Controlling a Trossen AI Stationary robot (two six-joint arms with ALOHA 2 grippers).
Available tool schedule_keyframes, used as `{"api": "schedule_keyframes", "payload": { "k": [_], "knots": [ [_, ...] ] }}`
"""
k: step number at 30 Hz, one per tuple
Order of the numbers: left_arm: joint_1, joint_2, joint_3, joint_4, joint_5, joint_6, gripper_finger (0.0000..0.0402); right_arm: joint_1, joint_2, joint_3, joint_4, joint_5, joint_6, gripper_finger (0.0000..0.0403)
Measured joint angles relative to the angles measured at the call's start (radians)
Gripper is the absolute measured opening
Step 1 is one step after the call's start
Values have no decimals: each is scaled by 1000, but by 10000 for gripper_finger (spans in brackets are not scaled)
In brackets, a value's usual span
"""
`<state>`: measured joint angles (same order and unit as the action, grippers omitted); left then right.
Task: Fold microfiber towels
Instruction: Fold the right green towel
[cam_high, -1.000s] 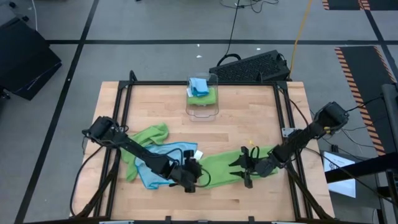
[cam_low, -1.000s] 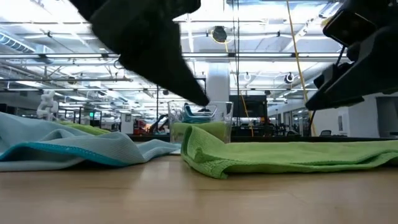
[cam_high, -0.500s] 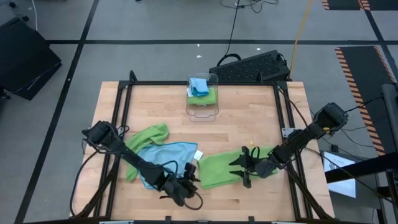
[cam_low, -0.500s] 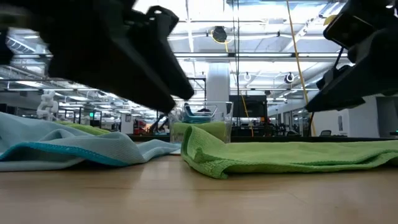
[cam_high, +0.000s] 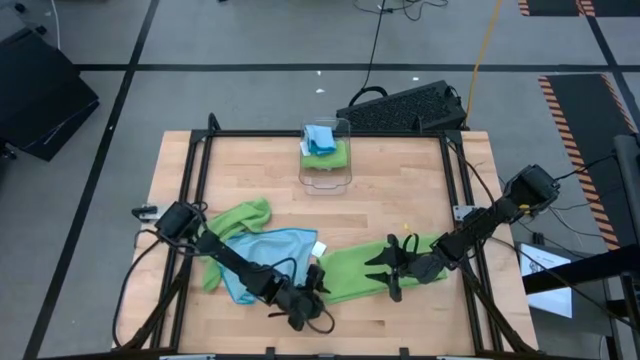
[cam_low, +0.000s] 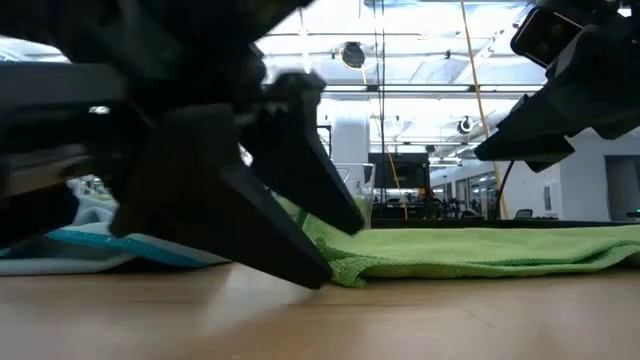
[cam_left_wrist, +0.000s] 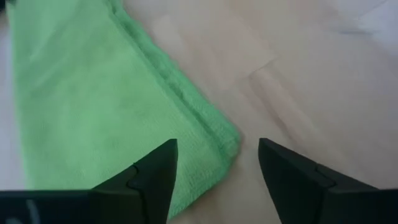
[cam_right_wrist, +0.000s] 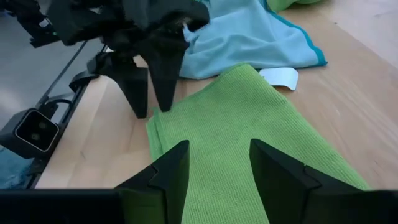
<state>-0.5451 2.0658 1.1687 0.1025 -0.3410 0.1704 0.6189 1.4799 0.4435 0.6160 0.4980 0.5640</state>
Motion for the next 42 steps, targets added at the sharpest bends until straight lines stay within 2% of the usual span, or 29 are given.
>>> {"api": "schedule_keyframes", "payload": {
  "k": [2, 5, 8, 12, 13, 17, 22, 25, 31, 34, 38, 42],
  "knots": [
    [17, 1, 0, -2, 29, -14, 215, 0, 0, 0, 4, 3, 0, 160],
    [38, 7, 0, -1, 62, -16, 175, 2, 0, 0, 9, 28, 0, 160],
    [52, 7, 1, -11, 92, -5, 119, 4, 6, 0, 16, 61, 0, 160],
    [69, 7, 2, -28, 108, 3, 24, 10, 29, 0, 83, 81, -6, 160],
    [71, 4, 1, -27, 105, -6, 14, 12, 39, 0, 103, 82, -16, 160],
    [97, -25, -1, -7, 138, -93, 13, 28, 94, 49, 111, 106, -60, 160],
    [141, -72, 0, -12, 304, -265, 8, 56, 237, 203, 81, 105, -189, 160],
    [167, -76, 0, -16, 353, -333, 14, 64, 308, 313, 20, 104, -222, 160],
    [176, -77, 0, -24, 368, -377, 7, 76, 405, 494, -224, 111, -187, 160],
    [170, -77, 0, -20, 379, -381, 13, 84, 434, 551, -318, 164, -192, 160],
    [161, -77, 0, 11, 394, -357, 6, 82, 445, 569, -338, 175, -186, 160],
    [153, -77, 0, 14, 396, -359, 11, 72, 460, 569, -340, 125, -184, 160]
  ]
}}
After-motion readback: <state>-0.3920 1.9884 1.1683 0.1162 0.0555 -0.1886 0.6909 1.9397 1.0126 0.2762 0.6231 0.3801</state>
